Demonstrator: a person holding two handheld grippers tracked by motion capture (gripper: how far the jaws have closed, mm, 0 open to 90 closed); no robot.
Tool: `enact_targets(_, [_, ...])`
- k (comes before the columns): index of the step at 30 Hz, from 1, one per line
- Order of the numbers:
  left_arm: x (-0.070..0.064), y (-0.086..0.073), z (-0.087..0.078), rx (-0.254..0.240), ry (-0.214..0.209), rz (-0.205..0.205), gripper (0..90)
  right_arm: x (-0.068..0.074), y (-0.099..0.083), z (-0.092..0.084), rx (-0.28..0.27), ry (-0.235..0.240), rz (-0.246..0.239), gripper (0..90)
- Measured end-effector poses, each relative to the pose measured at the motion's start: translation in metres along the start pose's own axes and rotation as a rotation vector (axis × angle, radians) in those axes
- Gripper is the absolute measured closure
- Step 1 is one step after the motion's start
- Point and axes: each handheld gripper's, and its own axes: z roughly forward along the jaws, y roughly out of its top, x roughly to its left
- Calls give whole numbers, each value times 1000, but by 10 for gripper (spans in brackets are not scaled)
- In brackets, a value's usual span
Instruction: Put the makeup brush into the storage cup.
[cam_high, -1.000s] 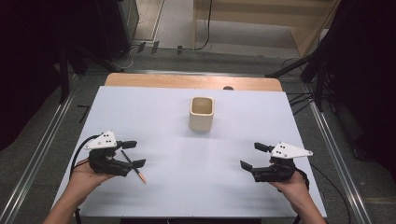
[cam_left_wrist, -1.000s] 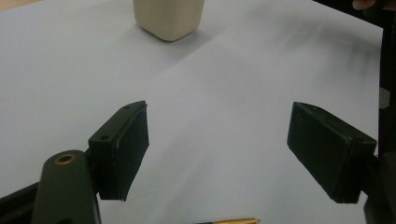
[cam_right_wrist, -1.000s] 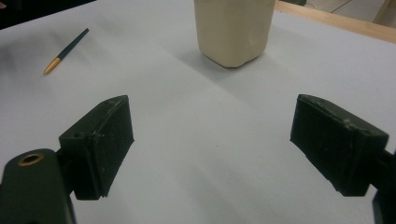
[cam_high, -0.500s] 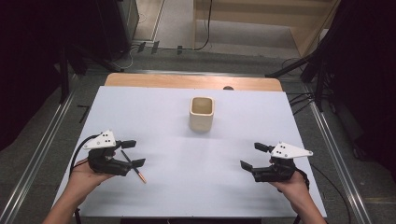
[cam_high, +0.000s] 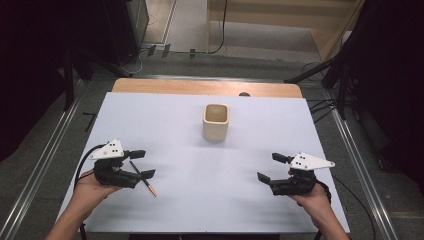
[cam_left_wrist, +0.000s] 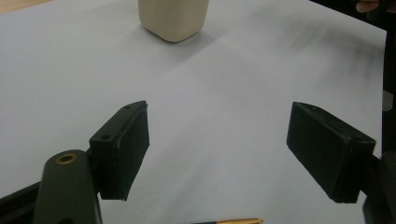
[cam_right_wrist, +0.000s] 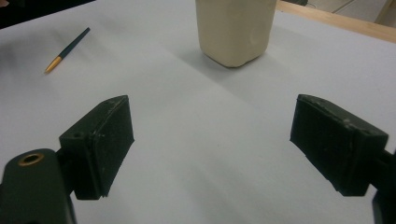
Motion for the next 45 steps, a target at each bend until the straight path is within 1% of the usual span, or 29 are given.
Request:
enact_targets(7, [0,0,0,1,3,-2,219,0,0,0,0,-2,-1,139])
enact_targets(14, [0,0,-1,3,3,-6,220,0,0,0,-1,-2,-14,139])
enact_targets(19, [1,-1,-1,4,15,-11,220,0,1,-2,-8,-4,-20,139])
enact_targets(23, [-1,-2,-2,6,37,-28,220,0,3,-3,-30,-5,-21,139])
enact_targets(27, [-3,-4,-5,0,67,-45,220,0,3,-1,-24,0,-30,138])
enact_targets(30, [-6,-4,-7,-17,94,-51,220,-1,2,0,-12,7,-34,138])
enact_targets(32, [-7,-4,-8,-20,99,-47,220,-2,1,0,-12,10,-36,138])
enact_targets(33, [-8,-4,-8,-27,111,-56,220,-2,1,0,-16,13,-33,138])
enact_targets(35, [-9,-5,-8,-30,119,-67,220,-3,1,0,-22,14,-29,138])
enact_targets(37, [-10,-6,-8,-22,134,-75,220,-3,2,1,-30,16,-27,139])
enact_targets(38, [-10,-6,-8,-22,134,-75,220,-3,2,1,-28,14,-25,139])
enact_targets(40, [-12,-8,-8,-19,157,-90,220,-3,2,3,-19,18,-29,139])
enact_targets(41, [-12,-8,-8,-19,157,-90,220,-2,2,4,-13,17,-32,139])
enact_targets(42, [-12,-7,-8,-22,168,-91,220,-2,2,4,-13,17,-32,139])
enact_targets(45, [-12,-6,-7,-35,201,-114,221,-1,3,6,-6,17,-37,139])
